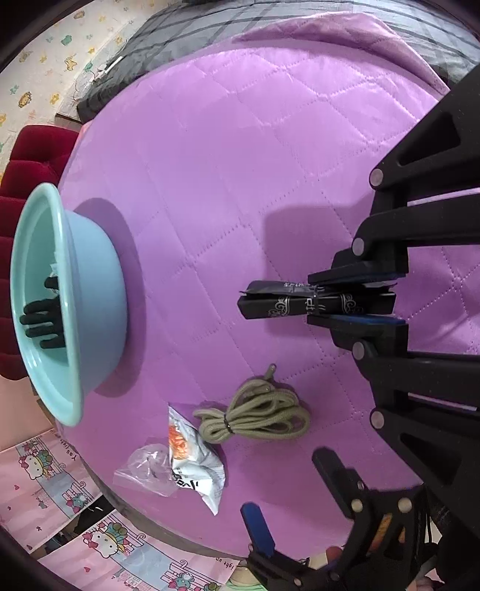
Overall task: Organize soft objects
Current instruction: 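Grasp the khaki rope coil with the left gripper while the right gripper lifts the black case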
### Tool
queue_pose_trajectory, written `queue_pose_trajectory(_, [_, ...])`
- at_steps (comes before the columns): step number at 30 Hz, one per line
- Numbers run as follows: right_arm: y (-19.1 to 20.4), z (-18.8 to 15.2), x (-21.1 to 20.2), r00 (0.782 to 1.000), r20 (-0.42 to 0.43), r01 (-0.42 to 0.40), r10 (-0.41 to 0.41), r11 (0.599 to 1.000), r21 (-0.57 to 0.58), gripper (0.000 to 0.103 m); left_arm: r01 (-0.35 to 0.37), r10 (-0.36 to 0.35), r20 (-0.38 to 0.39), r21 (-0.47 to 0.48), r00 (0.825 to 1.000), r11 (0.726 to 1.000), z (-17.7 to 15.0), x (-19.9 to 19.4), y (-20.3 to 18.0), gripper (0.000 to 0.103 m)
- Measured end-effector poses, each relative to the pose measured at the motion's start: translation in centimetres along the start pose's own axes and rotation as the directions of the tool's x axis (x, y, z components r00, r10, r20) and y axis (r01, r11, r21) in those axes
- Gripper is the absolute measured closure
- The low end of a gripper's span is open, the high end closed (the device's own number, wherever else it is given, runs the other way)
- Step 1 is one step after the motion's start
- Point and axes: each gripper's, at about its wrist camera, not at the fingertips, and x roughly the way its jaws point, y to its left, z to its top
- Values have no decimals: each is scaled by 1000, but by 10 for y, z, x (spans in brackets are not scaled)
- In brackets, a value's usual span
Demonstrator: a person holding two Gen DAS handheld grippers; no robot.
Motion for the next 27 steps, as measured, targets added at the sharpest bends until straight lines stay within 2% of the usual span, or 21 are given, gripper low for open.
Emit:
queue_pose_trajectory(12, [-8, -8, -13, 999, 29, 24, -23, 1000, -9, 89, 17, -18, -24, -44, 1000, 999, 22, 31, -7, 2])
queue_pose_trajectory(14, [-10, -9, -12, 999, 28, 27, -27, 1000, -11, 89, 17, -18, -26, -42, 1000, 999, 26, 35, -8, 9])
queue_pose_trajectory(16, [-11, -10, -10, 999, 28, 32, -31, 999, -8, 89, 11, -12, -36, -40, 999, 999, 30, 41, -10, 23])
queue_pose_trajectory(18, [-11, -10, -8, 999, 29, 30, -30, 1000, -2, 89, 26, -27, -44, -39, 999, 999, 33, 44, -12, 29])
queue_pose_trajectory(20, [-10, -10, -9, 999, 31, 32, -32, 999, -5, 89, 43, -44, -43, -23, 998, 999, 34, 46, -15, 44])
queue_pose_trajectory(21, [-10, -11, -10, 999, 31, 33, -33, 999, -7, 89, 35, -35, -39, -5, 999, 999, 34, 46, -18, 55])
queue_pose_trajectory(22, [-10, -11, -10, 999, 29, 31, -30, 1000, -6, 89, 37, -36, -36, 3, 999, 999, 35, 46, -19, 71])
queue_pose_trajectory(24, [-10, -12, -12, 999, 32, 27, -27, 1000, -1, 89, 62, -62, -38, -5, 997, 998, 35, 44, -17, 90])
queue_pose_trajectory(27, [-10, -14, -16, 999, 40, 30, -30, 1000, 3, 88, 83, -84, -41, -27, 996, 996, 34, 37, -11, 93])
